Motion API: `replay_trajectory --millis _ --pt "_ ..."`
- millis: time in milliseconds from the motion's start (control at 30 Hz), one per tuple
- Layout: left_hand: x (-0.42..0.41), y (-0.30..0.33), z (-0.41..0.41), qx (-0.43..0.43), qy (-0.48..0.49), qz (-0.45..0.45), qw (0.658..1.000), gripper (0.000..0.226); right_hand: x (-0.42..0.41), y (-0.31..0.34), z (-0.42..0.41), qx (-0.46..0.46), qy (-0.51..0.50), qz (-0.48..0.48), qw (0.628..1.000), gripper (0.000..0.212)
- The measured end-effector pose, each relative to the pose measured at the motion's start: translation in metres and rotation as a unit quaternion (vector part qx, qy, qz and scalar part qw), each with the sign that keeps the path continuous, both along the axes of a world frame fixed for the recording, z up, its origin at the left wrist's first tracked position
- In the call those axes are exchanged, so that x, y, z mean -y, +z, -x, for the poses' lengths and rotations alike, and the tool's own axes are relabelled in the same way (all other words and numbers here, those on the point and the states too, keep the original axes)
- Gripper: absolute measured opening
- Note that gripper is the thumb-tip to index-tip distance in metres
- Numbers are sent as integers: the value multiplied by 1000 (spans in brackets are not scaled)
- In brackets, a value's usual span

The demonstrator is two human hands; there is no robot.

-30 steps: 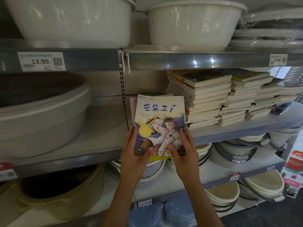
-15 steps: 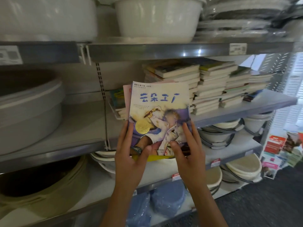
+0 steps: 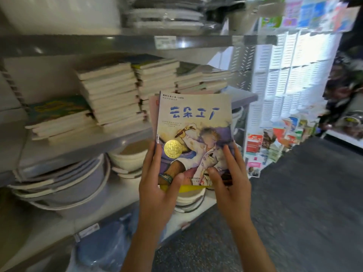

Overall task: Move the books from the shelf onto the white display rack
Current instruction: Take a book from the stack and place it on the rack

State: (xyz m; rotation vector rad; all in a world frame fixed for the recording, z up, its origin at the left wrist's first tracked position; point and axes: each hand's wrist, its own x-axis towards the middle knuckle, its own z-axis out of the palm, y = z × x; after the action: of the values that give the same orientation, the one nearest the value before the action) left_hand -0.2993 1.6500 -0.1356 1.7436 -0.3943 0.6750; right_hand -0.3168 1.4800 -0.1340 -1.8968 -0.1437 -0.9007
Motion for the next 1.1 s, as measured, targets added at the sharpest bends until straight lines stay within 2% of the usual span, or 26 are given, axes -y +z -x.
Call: replay_trajectory --millis 300,567,767,1100 --pt "149 -3 15 5 -121 -24 992 75 141 -6 55 -7 -98 -36 994 61" --pt "267 -12 -10 1 -214 -48 976 75 247 -22 61 -8 -200 -48 979 62" --pt "368 -23 -59 -6 -274 -35 961 74 336 -26 30 -21 -262 -32 964 59" --pt "546 0 -185 -2 -336 -38 941 73 496 3 -77 -40 -321 -36 945 58"
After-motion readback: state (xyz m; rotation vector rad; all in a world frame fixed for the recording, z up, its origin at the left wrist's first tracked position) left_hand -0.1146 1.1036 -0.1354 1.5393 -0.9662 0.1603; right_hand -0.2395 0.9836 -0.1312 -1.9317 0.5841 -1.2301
